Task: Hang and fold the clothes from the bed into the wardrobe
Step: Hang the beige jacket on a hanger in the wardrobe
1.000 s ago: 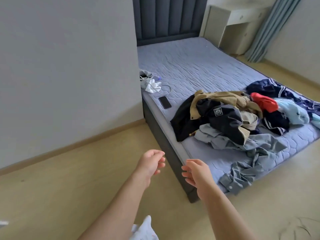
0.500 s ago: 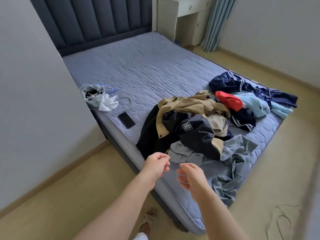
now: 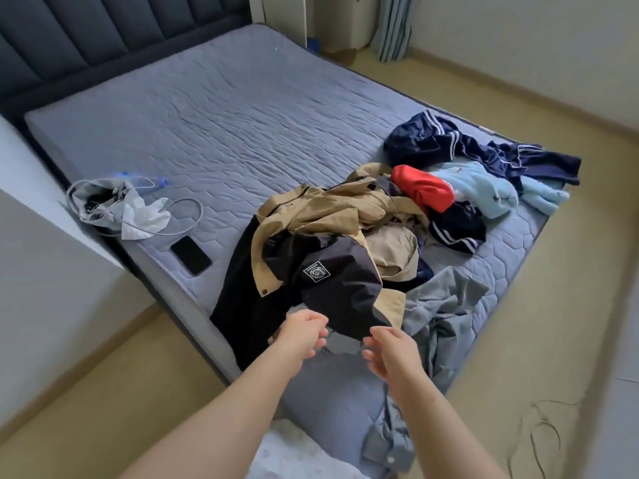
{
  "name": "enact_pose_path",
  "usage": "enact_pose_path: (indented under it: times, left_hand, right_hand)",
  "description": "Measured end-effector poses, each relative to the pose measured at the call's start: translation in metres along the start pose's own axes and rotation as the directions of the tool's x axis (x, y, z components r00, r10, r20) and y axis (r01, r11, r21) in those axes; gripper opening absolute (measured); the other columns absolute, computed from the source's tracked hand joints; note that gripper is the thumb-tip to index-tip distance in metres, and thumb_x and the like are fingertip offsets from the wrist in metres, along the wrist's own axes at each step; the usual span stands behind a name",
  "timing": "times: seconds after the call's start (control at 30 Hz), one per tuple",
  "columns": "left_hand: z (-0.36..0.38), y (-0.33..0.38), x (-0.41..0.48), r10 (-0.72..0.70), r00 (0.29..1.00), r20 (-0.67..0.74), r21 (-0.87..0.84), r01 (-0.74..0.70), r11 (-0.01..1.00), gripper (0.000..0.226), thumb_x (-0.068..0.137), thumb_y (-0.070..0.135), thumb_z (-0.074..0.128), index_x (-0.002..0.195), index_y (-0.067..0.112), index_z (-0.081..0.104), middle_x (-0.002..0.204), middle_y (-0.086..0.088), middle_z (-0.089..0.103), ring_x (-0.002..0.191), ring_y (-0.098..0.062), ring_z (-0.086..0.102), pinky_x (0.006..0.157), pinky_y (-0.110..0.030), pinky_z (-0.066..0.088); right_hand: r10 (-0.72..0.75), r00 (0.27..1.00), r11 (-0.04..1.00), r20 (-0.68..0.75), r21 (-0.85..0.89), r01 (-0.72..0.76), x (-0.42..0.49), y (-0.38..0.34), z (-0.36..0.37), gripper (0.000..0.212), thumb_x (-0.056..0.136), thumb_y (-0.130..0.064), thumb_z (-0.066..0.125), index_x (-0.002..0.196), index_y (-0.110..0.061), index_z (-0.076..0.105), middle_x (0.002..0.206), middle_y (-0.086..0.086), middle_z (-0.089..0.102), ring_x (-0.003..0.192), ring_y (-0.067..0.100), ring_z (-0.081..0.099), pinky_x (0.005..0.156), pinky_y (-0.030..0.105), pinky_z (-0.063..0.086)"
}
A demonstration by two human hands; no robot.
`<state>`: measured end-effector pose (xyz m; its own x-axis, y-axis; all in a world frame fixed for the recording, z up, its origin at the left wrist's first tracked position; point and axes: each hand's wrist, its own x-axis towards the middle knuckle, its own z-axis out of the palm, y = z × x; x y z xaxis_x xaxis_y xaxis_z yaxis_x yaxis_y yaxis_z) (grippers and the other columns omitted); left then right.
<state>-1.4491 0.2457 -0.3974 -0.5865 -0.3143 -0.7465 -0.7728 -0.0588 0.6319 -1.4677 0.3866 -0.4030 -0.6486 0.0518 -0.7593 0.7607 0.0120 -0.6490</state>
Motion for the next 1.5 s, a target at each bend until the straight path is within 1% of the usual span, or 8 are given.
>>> enact_pose_path:
  times: [0.27, 0.67, 0.87, 1.07, 1.2, 1.3, 1.37, 1.5]
  left_hand:
    - [0.111, 0.008, 0.065, -0.251, 0.955, -0.161, -0.085, 0.24, 0.967, 0.022, 0.093, 0.009, 0.039, 0.08, 0.021, 0.053, 0.078, 0.001, 0.049, 0.061, -0.011, 0.043, 0.052, -0.019, 0.031]
    - [0.18, 0.0, 0.166, -0.386, 0.792, -0.474, -0.09, 0.392, 0.915, 0.088, 0.083, 0.03, 0.067, 0.147, 0.031, 0.007, 0.151, -0.008, 0.015, 0.128, -0.034, 0.036, 0.099, -0.044, 0.038]
    - [0.164, -0.011, 0.151, -0.105, 0.886, -0.452, 0.194, 0.212, 0.958, 0.025, 0.096, 0.017, 0.045, 0.119, 0.013, 0.055, 0.114, -0.012, 0.059, 0.098, -0.031, 0.055, 0.08, -0.034, 0.049]
    - [0.135, 0.004, 0.082, 0.074, 0.944, -0.323, -0.048, -0.095, 0.994, 0.014, 0.091, 0.012, 0.053, 0.093, -0.001, 0.058, 0.089, -0.02, 0.061, 0.081, -0.023, 0.055, 0.087, -0.053, 0.047]
    - [0.105, 0.023, 0.028, 0.291, 0.923, -0.253, -0.009, -0.303, 0.953, 0.023, 0.089, 0.009, 0.056, 0.069, 0.02, 0.06, 0.058, 0.016, 0.058, 0.062, -0.001, 0.051, 0.067, -0.024, 0.045]
    - [0.082, 0.04, -0.015, 0.443, 0.893, -0.075, 0.083, -0.437, 0.896, 0.014, 0.089, 0.01, 0.057, 0.077, 0.008, 0.062, 0.066, 0.01, 0.059, 0.069, -0.006, 0.053, 0.071, -0.021, 0.042]
    - [0.066, 0.047, -0.045, 0.523, 0.85, 0.059, 0.1, -0.526, 0.844, 0.015, 0.089, 0.009, 0.057, 0.074, 0.008, 0.061, 0.066, 0.007, 0.056, 0.069, -0.007, 0.051, 0.07, -0.022, 0.043]
    - [0.027, 0.037, -0.086, 0.528, 0.831, 0.173, 0.137, -0.552, 0.823, 0.012, 0.085, 0.015, 0.064, 0.075, 0.01, 0.065, 0.068, 0.001, 0.056, 0.068, -0.007, 0.05, 0.07, -0.023, 0.042]
  right_hand:
    - [0.063, 0.998, 0.996, -0.003, -0.065, -0.063, 0.097, -0.045, -0.067, 0.017, 0.092, -0.003, 0.045, 0.081, -0.01, 0.056, 0.071, 0.006, 0.054, 0.051, 0.014, 0.043, 0.047, 0.02, 0.034]
    - [0.152, 0.988, 0.975, 0.006, -0.162, -0.149, 0.157, -0.026, -0.116, 0.021, 0.09, 0.002, 0.044, 0.082, -0.01, 0.059, 0.067, 0.005, 0.059, 0.05, 0.013, 0.044, 0.049, 0.024, 0.037]
    - [0.193, 0.98, 0.965, 0.05, -0.193, -0.18, 0.161, -0.027, -0.113, 0.019, 0.092, -0.001, 0.045, 0.08, -0.009, 0.057, 0.069, 0.007, 0.056, 0.051, 0.013, 0.042, 0.049, 0.022, 0.035]
    - [0.222, 0.96, 0.961, 0.174, -0.205, -0.185, 0.13, -0.053, -0.096, 0.009, 0.094, -0.023, 0.049, 0.09, -0.017, 0.054, 0.084, 0.002, 0.054, 0.066, 0.015, 0.05, 0.055, 0.023, 0.041]
    - [0.253, 0.945, 0.956, 0.208, -0.201, -0.211, 0.098, -0.078, -0.074, 0.041, 0.088, -0.056, 0.05, 0.118, -0.029, 0.045, 0.114, 0.005, 0.053, 0.107, 0.026, 0.052, 0.089, 0.044, 0.046]
    - [0.281, 0.873, 0.959, 0.399, -0.081, -0.272, 0.062, -0.09, -0.05, 0.06, 0.082, -0.063, 0.052, 0.122, -0.018, 0.054, 0.109, 0.003, 0.066, 0.1, 0.027, 0.061, 0.079, 0.042, 0.051]
    - [0.235, 0.805, 0.952, 0.545, 0.039, -0.304, 0.032, -0.094, -0.032, 0.053, 0.083, -0.052, 0.058, 0.117, -0.013, 0.06, 0.101, 0.012, 0.072, 0.092, 0.031, 0.068, 0.072, 0.039, 0.055]
    - [-0.023, 0.913, 0.999, 0.407, 0.046, 0.005, -0.005, -0.089, -0.007, 0.036, 0.084, 0.003, 0.051, 0.117, -0.009, 0.054, 0.105, 0.02, 0.064, 0.091, 0.036, 0.063, 0.078, 0.045, 0.05]
